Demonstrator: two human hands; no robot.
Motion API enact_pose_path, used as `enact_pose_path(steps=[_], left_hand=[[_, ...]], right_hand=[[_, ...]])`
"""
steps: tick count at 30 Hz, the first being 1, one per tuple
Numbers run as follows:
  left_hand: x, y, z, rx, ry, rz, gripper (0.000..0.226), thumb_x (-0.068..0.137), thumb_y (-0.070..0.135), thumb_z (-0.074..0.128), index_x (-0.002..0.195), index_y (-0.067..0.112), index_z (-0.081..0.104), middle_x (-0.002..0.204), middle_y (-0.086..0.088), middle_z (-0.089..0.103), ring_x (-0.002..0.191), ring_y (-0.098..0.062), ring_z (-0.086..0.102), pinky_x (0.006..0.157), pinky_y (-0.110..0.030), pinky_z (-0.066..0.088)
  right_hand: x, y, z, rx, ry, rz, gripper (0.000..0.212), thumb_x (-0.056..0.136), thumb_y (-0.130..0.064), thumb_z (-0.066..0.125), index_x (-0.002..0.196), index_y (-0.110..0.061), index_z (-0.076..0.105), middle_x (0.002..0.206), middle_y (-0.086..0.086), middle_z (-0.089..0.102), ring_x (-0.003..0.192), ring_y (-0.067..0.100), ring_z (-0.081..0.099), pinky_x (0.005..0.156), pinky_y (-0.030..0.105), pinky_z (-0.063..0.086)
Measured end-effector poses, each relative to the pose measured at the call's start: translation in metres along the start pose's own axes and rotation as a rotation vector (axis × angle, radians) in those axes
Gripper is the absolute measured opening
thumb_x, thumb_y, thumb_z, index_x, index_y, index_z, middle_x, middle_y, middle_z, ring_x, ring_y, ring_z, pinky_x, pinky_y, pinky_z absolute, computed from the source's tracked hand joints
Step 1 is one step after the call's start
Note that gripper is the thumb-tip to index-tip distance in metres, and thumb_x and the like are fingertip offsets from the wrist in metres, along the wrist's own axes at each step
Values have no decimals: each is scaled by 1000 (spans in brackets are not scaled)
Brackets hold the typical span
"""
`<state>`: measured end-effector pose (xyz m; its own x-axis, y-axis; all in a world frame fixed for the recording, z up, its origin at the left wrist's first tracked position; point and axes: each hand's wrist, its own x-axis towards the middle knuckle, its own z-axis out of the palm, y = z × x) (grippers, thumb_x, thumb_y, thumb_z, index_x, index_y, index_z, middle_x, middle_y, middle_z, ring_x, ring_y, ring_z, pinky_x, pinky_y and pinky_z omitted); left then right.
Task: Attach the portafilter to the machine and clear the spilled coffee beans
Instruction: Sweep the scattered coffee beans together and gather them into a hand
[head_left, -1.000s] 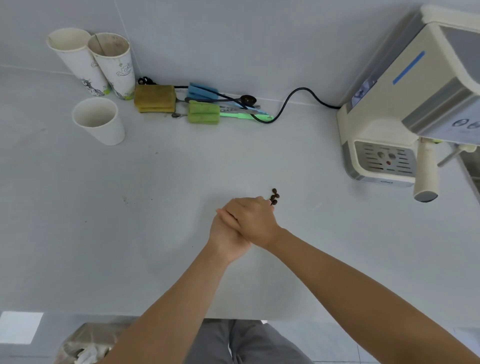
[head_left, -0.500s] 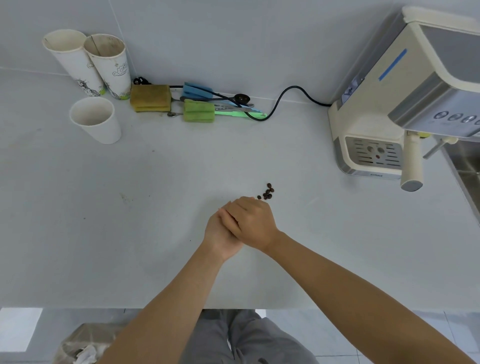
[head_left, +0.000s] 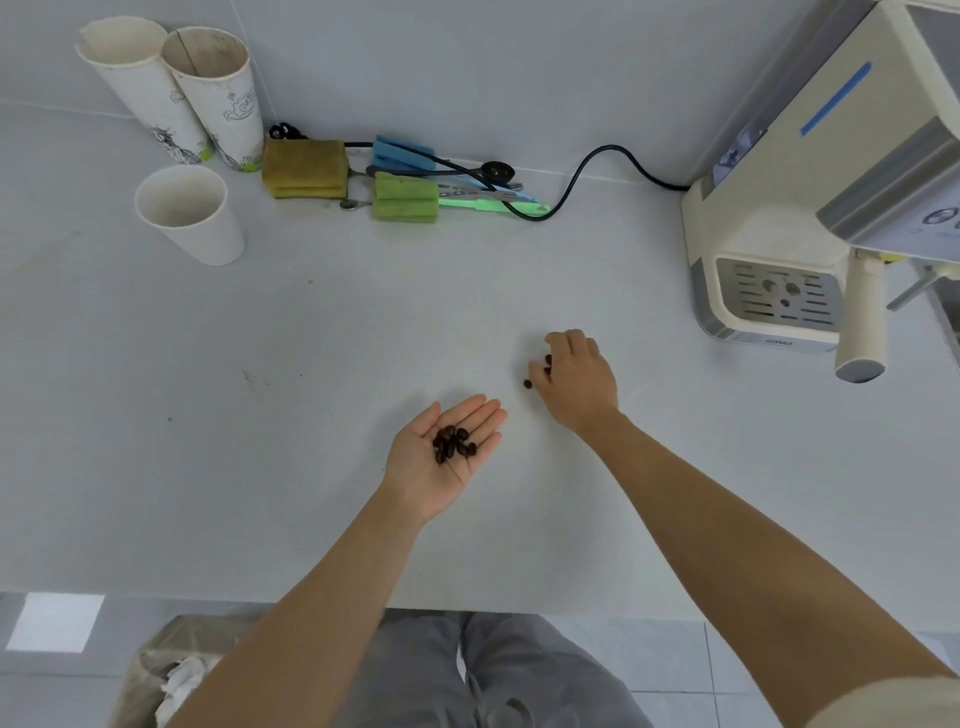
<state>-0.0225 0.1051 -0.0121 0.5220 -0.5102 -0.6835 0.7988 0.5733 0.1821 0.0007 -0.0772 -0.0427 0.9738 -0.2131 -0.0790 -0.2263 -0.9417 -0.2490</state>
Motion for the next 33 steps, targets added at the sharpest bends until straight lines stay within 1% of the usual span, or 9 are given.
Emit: enact_pose_path(steps=[6,8,11,14,21,23,25,28,33], left_hand=[[-2,6,-8,-3,32,3,48,100,26,22,98,-6,59,122,-12,54,133,-32,40,98,-41,38],[0,6,-9,4,34,0,49,100,26,22,101,-7,59,123,-12,53,133,-32,39,98,-42,37],[4,7,-9,10,34,-9,49,100,26,22,108,-9,55,123,-12,53,134,-32,39,97,-42,38],[8,7,-5,24,28,-22,49,100,26,21,110,-10,53,123,-11,53,133,-32,40,95,-43,38],[14,4,1,48,11,-53,48,100,26,22,116,-10,48,126,-13,52,129,-30,44,97,-42,39],[16,3,2,55,8,-60,48,100,27,22,116,-10,48,126,-13,52,129,-30,44,97,-43,39],[17,2,2,52,12,-67,49,100,27,22,115,-11,48,124,-12,54,132,-31,41,97,-43,39],[18,2,2,56,16,-71,48,100,27,22,115,-12,48,122,-13,54,132,-31,42,97,-43,39],[20,2,1,53,25,-71,48,99,27,23,114,-11,48,122,-13,54,133,-32,40,98,-42,38]], right_hand=[[13,-4,20,-153,-8,31,45,92,-37,44,115,2,49,113,18,53,103,34,48,81,40,40],[16,-7,25,-138,90,-8,37,88,-29,50,98,5,57,94,21,59,87,36,56,67,39,43],[17,-6,30,-223,184,-76,32,77,-27,44,67,-1,59,59,12,59,51,28,57,41,23,39],[21,0,34,-234,222,-133,27,74,-19,43,56,-4,57,49,7,54,42,22,52,33,17,29],[20,-1,41,-298,392,-212,32,67,-9,57,38,-13,44,34,-2,41,28,13,35,37,12,12],[20,-1,42,-332,445,-222,34,55,-4,68,35,-13,42,32,-2,39,34,13,20,41,12,10],[21,-1,42,-343,474,-242,37,61,-9,65,33,-14,41,30,-2,38,42,13,15,43,13,10],[23,2,45,-324,498,-282,43,73,-19,54,32,-15,41,29,-3,37,32,13,19,42,12,11],[25,7,49,-305,455,-347,48,51,-18,87,32,-14,43,28,-2,40,20,14,35,38,7,18]])
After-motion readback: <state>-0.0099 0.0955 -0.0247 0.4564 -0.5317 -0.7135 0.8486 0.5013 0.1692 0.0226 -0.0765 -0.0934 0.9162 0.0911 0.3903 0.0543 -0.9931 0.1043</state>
